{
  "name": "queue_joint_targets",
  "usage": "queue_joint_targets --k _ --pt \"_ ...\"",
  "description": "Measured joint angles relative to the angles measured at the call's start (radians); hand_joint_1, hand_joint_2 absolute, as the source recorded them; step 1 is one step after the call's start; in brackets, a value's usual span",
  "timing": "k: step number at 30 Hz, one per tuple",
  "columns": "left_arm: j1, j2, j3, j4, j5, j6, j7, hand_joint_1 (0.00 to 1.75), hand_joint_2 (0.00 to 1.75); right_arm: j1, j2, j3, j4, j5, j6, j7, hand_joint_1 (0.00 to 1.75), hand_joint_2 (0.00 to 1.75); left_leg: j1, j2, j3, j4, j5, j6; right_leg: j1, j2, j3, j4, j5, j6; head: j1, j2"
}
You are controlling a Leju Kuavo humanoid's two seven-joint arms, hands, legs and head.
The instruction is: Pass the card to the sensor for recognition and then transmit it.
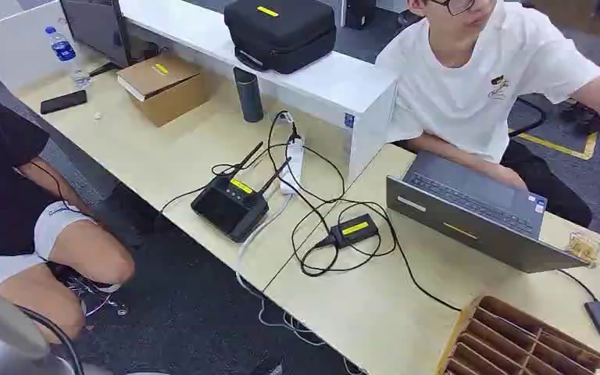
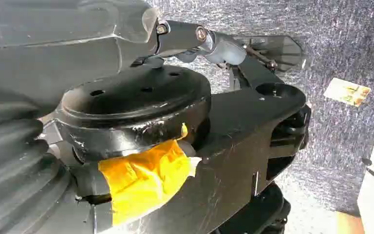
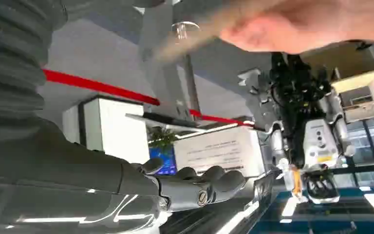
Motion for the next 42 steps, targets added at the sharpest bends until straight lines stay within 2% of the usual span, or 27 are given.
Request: queue_joint_targets --k 6,10,15,20,28,29,30,42 --pt "0.000 0.003 -0.012 0.000 0.001 -0.018 0.015 0.00 1.75 -0.013 0.059 0.045 0.027 0.003 -0.002 -0.011 0.00 1.75 0.000 0.000 -0.002 0.000 0.000 0.000 0.000 0.000 -0.001 0.000 0.000 0.000 0.000 0.000" --pt "-0.002 0.006 -0.013 0.000 0.006 -0.038 0.021 0.00 1.75 -0.020 0.145 0.083 0.069 0.032 -0.038 -0.013 0.00 1.75 0.000 0.005 -0.001 0.000 0.000 0.000 0.000 0.005 -0.003 0.000 0.001 -0.001 0.000 0.000" --pt "-0.001 0.007 -0.013 0.001 0.007 -0.050 0.028 0.00 1.75 -0.019 0.221 0.120 0.104 0.042 -0.059 -0.019 0.00 1.75 0.000 0.001 -0.002 0.000 0.002 -0.002 0.000 0.002 -0.004 0.000 0.002 -0.002 0.000 0.000" --pt "-0.001 0.008 -0.013 0.001 0.009 -0.055 0.030 0.00 1.75 -0.017 0.250 0.143 0.124 0.043 -0.075 -0.031 0.00 1.75 0.001 0.000 -0.004 0.000 0.003 -0.002 0.000 0.000 -0.004 0.000 0.002 -0.002 0.000 0.000" --pt "-0.001 0.009 -0.013 0.001 0.014 -0.056 0.039 0.00 1.75 -0.003 0.258 0.150 0.141 0.043 -0.100 -0.041 0.00 1.75 0.000 -0.001 -0.004 0.000 0.003 -0.002 0.000 0.000 -0.004 -0.001 0.002 -0.002 0.000 0.000" --pt "0.000 0.009 -0.013 0.001 0.014 -0.056 0.039 0.00 1.75 -0.002 0.258 0.150 0.142 0.043 -0.101 -0.042 0.05 1.75 0.000 -0.001 -0.004 0.000 0.003 -0.002 0.000 0.000 -0.004 -0.001 0.002 -0.002 0.000 0.000" --pt "-0.001 0.009 -0.013 0.001 0.014 -0.056 0.039 0.00 1.75 -0.001 0.259 0.150 0.144 0.043 -0.101 -0.042 1.75 1.75 0.000 -0.001 -0.004 0.000 0.003 -0.002 0.000 0.000 -0.004 -0.001 0.002 -0.002 0.000 0.000" --pt "-0.001 0.009 -0.013 0.001 0.020 -0.056 0.039 0.00 1.75 0.025 0.259 0.147 0.145 0.030 -0.114 -0.063 1.75 1.75 0.000 -0.001 -0.004 0.000 0.003 -0.002 0.000 0.000 -0.005 0.000 0.002 -0.002 0.000 0.000"
